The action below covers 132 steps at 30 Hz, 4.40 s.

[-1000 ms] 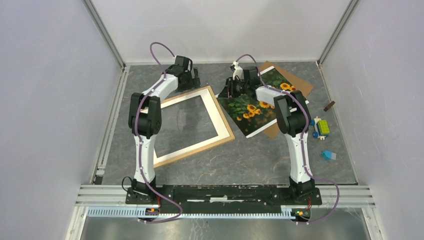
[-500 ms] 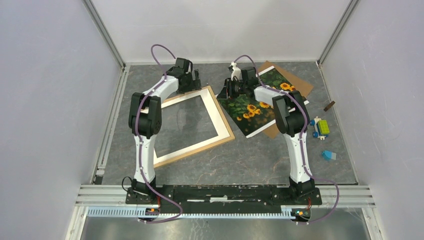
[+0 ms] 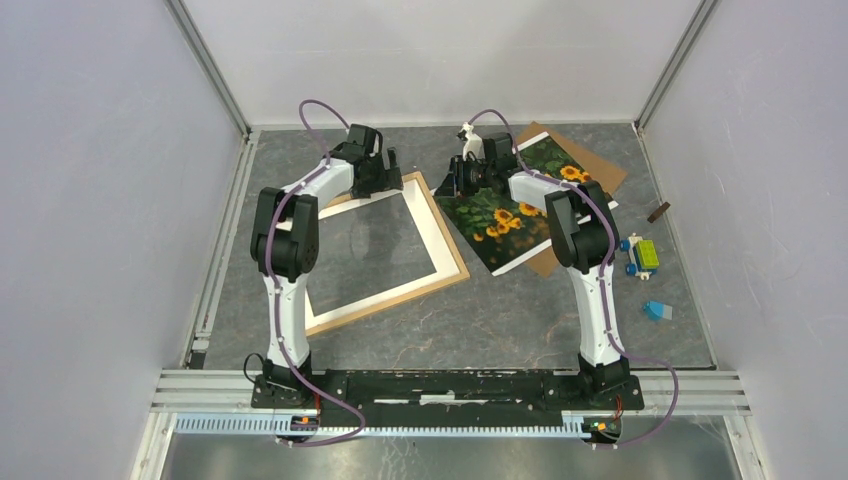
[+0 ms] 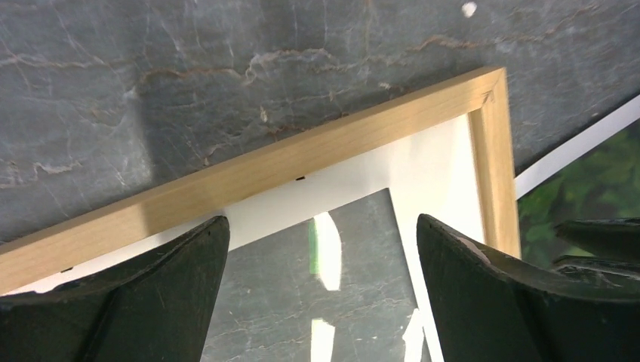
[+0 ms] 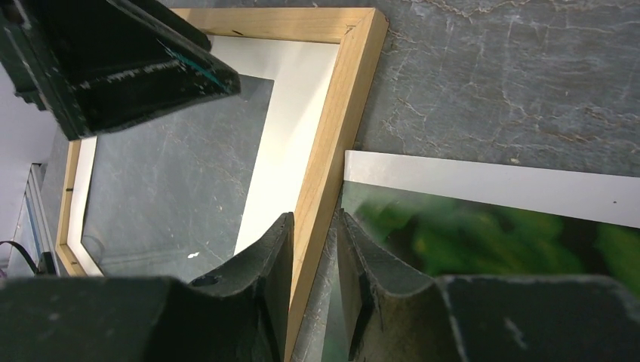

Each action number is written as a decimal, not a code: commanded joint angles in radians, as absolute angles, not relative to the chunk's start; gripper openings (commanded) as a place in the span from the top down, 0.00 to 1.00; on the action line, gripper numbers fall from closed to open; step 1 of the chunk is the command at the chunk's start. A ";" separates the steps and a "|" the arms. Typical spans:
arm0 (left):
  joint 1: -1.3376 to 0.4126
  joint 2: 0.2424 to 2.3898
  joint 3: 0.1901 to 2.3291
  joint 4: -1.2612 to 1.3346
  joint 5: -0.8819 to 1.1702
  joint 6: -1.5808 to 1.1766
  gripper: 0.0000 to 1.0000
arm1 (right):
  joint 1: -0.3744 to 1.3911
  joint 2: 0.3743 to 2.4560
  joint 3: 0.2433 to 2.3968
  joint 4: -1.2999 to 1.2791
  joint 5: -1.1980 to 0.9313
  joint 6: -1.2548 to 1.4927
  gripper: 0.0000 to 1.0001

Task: Put the photo into the frame

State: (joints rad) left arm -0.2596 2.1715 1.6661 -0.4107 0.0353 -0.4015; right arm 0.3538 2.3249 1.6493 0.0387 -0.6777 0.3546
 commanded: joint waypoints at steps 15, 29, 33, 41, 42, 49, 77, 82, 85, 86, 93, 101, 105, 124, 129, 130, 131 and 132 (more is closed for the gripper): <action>-0.317 1.924 1.545 -0.303 0.099 -0.494 0.00 | 0.357 2.232 1.685 -0.056 -0.619 0.272 0.45; -0.547 2.144 1.713 0.060 0.162 -0.714 0.01 | 0.091 1.845 1.320 -0.138 -0.298 0.136 0.21; -0.564 2.229 1.824 0.010 0.153 -0.632 0.02 | 0.023 1.892 1.316 -0.171 -0.327 0.142 0.30; -0.579 2.268 1.827 -0.073 0.188 -0.566 0.00 | 0.006 1.728 1.096 -0.009 -0.428 0.325 0.26; -0.578 2.292 1.849 -0.101 0.193 -0.582 0.00 | 0.011 1.692 1.035 0.053 -0.424 0.376 0.26; -0.579 2.383 1.858 -0.106 0.208 -0.757 0.02 | 0.070 1.433 0.578 0.294 -0.502 0.730 0.22; -0.517 2.374 1.703 -0.046 0.251 -0.905 0.00 | 0.274 1.500 0.134 1.010 -0.113 1.431 0.26; -0.510 2.371 1.698 -0.045 0.254 -0.902 0.00 | 0.279 1.583 0.117 1.210 -0.063 1.495 0.31; -0.510 2.374 1.701 -0.044 0.264 -0.900 0.00 | 0.278 1.611 0.116 1.283 -0.010 1.500 0.36; -0.509 2.374 1.701 -0.044 0.265 -0.898 0.00 | 0.278 1.622 0.119 1.292 0.014 1.500 0.38; -0.497 2.367 1.695 -0.053 0.265 -0.884 0.00 | 0.267 1.698 0.181 1.313 0.081 1.494 0.47; -0.478 2.353 1.680 -0.062 0.259 -0.858 0.00 | 0.147 1.808 0.224 1.388 0.043 1.493 0.49; -0.470 2.355 1.684 -0.072 0.255 -0.849 0.00 | 0.080 1.846 0.266 1.362 -0.012 1.458 0.50; -0.514 2.122 1.673 -0.194 0.033 -0.576 0.00 | -0.116 1.891 0.470 1.143 -0.141 1.274 0.92; -0.560 1.783 1.593 -0.368 -0.131 -0.467 0.00 | -0.206 1.732 0.667 0.694 -0.185 1.020 1.00; -0.568 1.710 1.569 -0.398 -0.162 -0.459 0.00 | -0.217 1.685 0.710 0.595 -0.167 0.965 1.00; -0.576 1.616 1.550 -0.430 -0.185 -0.457 0.00 | -0.224 1.644 0.758 0.505 -0.136 0.897 1.00; -0.582 1.536 1.520 -0.448 -0.216 -0.460 0.00 | -0.226 1.586 0.794 0.450 -0.107 0.838 1.00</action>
State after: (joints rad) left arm -0.5514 1.8908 1.5608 -0.3355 -0.0452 -0.5663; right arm -0.1989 1.7729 0.6346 0.7807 -0.1574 1.1248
